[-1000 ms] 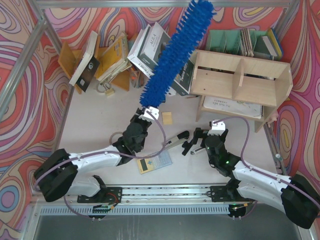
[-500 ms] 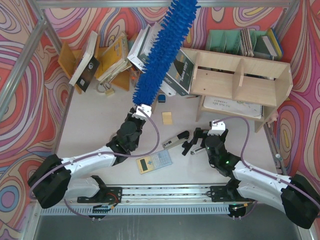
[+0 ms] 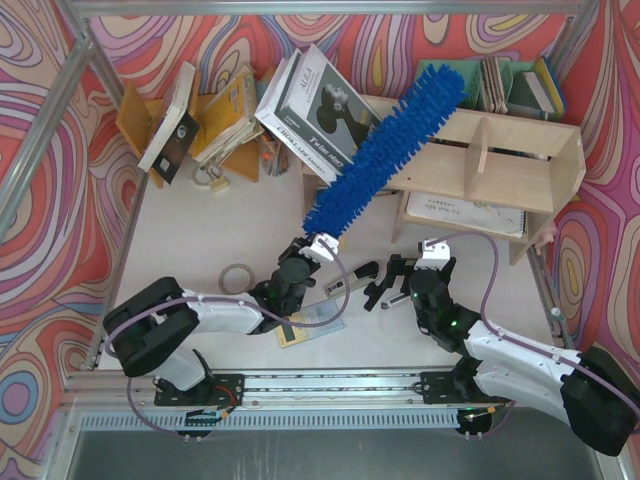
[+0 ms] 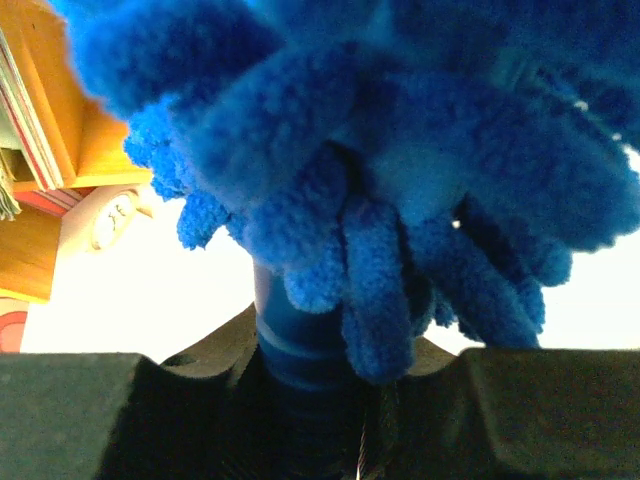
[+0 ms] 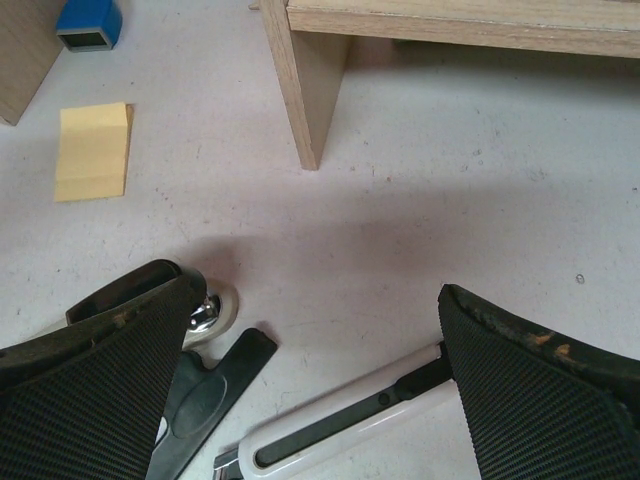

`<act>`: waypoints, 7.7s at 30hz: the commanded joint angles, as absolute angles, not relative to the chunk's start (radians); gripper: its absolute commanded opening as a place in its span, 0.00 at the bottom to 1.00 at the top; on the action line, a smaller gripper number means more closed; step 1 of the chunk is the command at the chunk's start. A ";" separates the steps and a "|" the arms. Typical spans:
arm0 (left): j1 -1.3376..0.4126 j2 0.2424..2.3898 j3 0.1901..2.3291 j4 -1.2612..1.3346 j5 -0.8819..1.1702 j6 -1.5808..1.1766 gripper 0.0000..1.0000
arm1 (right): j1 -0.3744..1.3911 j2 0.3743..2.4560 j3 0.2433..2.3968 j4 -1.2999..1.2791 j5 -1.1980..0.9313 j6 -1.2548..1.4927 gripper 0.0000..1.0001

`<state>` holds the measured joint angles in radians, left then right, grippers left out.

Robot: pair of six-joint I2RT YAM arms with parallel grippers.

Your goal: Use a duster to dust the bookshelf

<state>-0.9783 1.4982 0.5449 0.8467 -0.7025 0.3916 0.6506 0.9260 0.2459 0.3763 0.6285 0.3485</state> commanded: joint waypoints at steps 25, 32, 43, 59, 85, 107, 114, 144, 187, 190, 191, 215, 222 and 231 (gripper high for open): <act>-0.833 1.196 0.526 0.787 -0.707 0.356 0.00 | 0.655 0.934 0.276 0.396 0.650 0.349 0.99; -0.855 1.243 0.486 0.781 -0.686 0.282 0.00 | 0.655 0.874 0.282 0.374 0.602 0.335 0.99; -0.905 1.302 0.506 0.751 -0.697 0.259 0.00 | 0.655 0.754 0.644 -0.103 0.562 0.324 0.99; -0.904 1.266 0.593 0.618 -0.696 0.254 0.00 | 0.655 0.637 0.732 -0.249 0.612 0.321 0.99; -0.923 1.284 0.617 0.594 -0.709 0.255 0.00 | 0.655 0.555 0.922 -0.382 0.672 0.155 0.99; -0.859 1.195 0.613 0.586 -0.720 0.326 0.00 | 0.655 0.476 0.802 -0.265 0.657 0.099 0.99; -0.903 1.274 0.598 0.549 -0.743 0.257 0.00 | 0.655 0.488 0.804 -0.260 0.661 0.097 0.99; -0.869 1.238 0.585 0.617 -0.683 0.242 0.00 | 0.654 0.505 0.804 -0.252 0.672 0.091 0.99; -1.216 1.553 1.544 -0.785 -0.416 -0.663 0.00 | 0.655 0.436 0.795 -0.251 0.746 0.100 0.99; -1.224 1.563 1.552 -0.827 -0.370 -0.742 0.00 | 0.655 0.440 0.796 -0.251 0.751 0.098 0.99; -1.231 1.564 1.561 -0.836 -0.364 -0.756 0.00 | 0.655 0.443 0.797 -0.252 0.753 0.098 0.99; -1.171 2.040 2.471 -1.630 -0.440 -0.651 0.00 | 0.655 0.380 0.783 -0.254 0.775 0.105 0.99; -1.211 2.106 2.560 -1.629 -0.400 -0.617 0.00 | 0.655 0.396 0.784 -0.251 0.769 0.101 0.99; -1.229 2.076 2.596 -1.586 -0.460 -0.601 0.00 | 0.655 0.392 0.781 -0.251 0.770 0.100 0.99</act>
<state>-1.2106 2.1014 2.5774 -1.6047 -0.4438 -0.6647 0.6506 0.3912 0.7895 -0.2745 0.7586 0.1017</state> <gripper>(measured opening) 0.344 0.987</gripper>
